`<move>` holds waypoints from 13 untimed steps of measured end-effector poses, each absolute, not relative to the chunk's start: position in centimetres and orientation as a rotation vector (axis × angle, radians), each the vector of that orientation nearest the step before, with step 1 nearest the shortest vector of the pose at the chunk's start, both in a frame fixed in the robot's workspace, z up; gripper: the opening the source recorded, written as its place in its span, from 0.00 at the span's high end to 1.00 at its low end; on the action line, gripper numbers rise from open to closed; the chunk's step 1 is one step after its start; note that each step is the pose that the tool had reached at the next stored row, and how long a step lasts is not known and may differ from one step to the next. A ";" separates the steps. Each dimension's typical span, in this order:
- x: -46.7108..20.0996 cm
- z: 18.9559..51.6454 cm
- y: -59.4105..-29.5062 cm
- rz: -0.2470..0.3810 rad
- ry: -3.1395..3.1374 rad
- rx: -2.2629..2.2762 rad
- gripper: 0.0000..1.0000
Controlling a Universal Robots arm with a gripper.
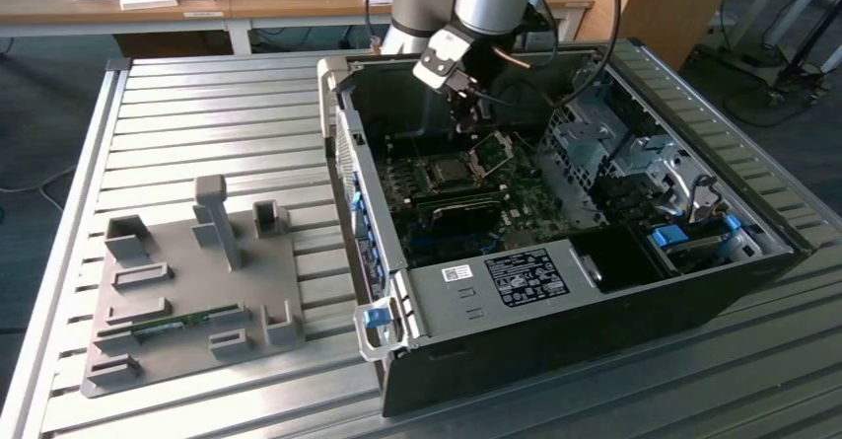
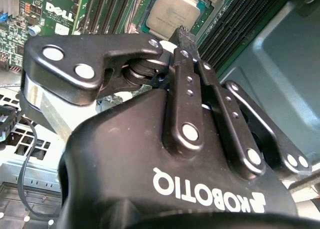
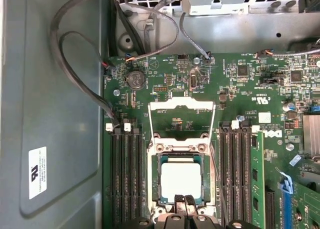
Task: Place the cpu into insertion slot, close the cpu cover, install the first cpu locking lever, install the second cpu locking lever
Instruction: 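Close the cpu cover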
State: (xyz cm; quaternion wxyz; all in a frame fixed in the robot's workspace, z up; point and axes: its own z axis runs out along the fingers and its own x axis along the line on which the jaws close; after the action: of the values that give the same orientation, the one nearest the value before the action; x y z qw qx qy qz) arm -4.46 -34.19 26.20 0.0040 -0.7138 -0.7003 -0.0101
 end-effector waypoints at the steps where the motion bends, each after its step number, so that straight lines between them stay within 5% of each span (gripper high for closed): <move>1: -4.5 26.3 -34.2 -0.032 -2.194 -2.237 0.89; 13: -4.3 26.3 -34.2 -0.032 -2.195 -2.237 0.89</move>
State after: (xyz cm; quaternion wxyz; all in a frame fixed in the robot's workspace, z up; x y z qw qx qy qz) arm -4.27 -34.19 26.27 0.0040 -0.7138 -0.7003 -0.0101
